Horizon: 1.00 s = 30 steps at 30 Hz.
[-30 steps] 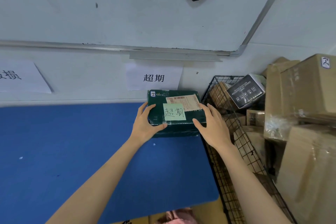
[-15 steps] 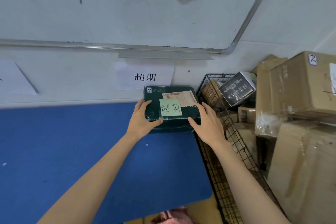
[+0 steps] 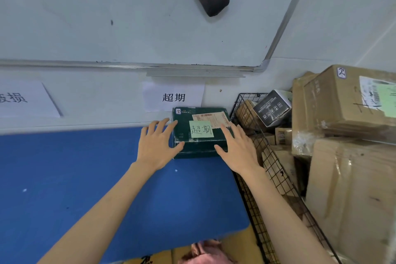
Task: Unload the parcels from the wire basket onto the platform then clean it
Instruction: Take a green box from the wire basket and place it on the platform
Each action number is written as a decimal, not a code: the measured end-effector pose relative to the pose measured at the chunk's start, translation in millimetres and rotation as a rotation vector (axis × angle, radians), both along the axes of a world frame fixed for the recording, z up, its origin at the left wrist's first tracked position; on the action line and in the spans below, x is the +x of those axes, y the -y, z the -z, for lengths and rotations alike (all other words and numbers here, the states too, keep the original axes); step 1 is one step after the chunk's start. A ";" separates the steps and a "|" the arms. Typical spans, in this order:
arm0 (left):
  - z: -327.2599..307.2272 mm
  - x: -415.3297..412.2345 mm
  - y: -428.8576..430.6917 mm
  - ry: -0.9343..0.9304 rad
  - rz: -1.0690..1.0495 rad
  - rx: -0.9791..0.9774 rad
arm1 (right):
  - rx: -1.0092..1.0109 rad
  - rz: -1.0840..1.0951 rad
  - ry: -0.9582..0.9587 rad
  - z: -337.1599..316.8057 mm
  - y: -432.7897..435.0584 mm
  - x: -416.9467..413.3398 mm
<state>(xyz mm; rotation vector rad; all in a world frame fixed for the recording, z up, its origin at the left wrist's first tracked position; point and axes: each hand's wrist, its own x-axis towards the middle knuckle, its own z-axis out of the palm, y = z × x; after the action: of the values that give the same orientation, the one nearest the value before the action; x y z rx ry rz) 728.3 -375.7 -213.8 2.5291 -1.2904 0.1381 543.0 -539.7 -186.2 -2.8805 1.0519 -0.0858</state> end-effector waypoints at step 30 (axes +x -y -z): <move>-99.6 -313.0 -25.1 0.091 0.096 -0.220 | -0.217 -0.075 0.300 -124.1 -83.4 -303.5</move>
<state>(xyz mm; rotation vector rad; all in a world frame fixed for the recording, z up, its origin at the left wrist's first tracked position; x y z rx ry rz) 415.3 -350.6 -114.2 2.2951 -1.3477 0.3574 239.5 -456.4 -62.0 -2.9590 0.9285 -0.6437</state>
